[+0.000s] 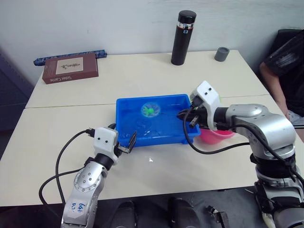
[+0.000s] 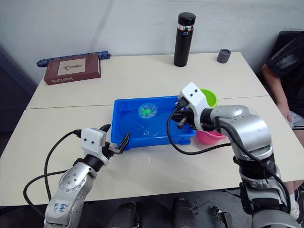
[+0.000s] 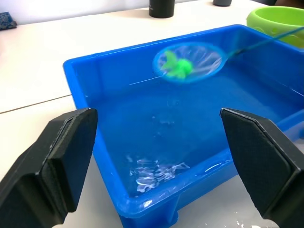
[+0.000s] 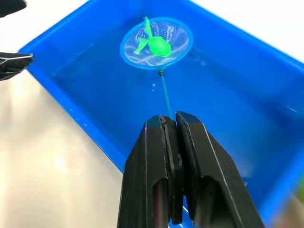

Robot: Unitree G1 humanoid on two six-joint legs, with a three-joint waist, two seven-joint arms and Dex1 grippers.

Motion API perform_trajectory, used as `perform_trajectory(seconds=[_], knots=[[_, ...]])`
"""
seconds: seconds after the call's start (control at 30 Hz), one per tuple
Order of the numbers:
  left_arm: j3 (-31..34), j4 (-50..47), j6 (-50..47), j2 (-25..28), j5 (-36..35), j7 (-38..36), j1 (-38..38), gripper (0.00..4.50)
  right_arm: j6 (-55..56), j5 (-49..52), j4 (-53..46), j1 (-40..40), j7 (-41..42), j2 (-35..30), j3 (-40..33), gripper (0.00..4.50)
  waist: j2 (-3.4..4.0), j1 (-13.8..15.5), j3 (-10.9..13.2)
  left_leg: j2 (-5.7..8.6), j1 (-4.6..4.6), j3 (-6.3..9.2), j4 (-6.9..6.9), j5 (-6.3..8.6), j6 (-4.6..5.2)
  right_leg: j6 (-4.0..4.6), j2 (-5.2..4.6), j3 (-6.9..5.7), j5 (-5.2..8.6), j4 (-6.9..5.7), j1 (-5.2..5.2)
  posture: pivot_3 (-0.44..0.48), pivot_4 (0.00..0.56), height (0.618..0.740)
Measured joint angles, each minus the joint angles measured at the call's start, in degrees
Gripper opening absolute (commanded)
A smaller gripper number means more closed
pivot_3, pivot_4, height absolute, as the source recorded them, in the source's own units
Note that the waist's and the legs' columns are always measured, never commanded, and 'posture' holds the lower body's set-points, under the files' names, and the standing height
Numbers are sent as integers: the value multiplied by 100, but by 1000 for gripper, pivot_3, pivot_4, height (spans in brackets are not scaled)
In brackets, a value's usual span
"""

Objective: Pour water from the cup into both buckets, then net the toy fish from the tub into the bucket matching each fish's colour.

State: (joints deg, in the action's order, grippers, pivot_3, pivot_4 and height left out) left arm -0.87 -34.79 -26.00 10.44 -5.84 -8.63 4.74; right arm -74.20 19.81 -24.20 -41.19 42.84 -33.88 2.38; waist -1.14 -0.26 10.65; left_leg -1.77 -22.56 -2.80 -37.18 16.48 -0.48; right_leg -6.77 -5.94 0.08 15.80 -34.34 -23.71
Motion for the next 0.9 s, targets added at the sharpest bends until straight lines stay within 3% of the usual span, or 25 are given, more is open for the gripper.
perform_trajectory(seconds=[0.27,0.47,0.9], knots=[[9,479,243,184,-87,-424,-285,4456,-536,502,-932,357,-404,-6,-904,0,0,12,0,-2,2,3,-5,-1,-1,0,9,-2,0,-7,2,0,150,740],[3,667,265,203,-216,-671,-604,4456,-513,517,-971,441,-782,-114,-1502,0,0,12,0,1,0,1,-4,-1,-1,-4,7,0,-2,-3,3,0,150,740],[-20,790,104,224,-309,-854,-952,4456,1586,-128,-216,1716,-1036,-1098,-1704,0,0,8,0,-2,5,-46,-5,-2,1,-13,25,5,-7,3,9,0,150,740]])
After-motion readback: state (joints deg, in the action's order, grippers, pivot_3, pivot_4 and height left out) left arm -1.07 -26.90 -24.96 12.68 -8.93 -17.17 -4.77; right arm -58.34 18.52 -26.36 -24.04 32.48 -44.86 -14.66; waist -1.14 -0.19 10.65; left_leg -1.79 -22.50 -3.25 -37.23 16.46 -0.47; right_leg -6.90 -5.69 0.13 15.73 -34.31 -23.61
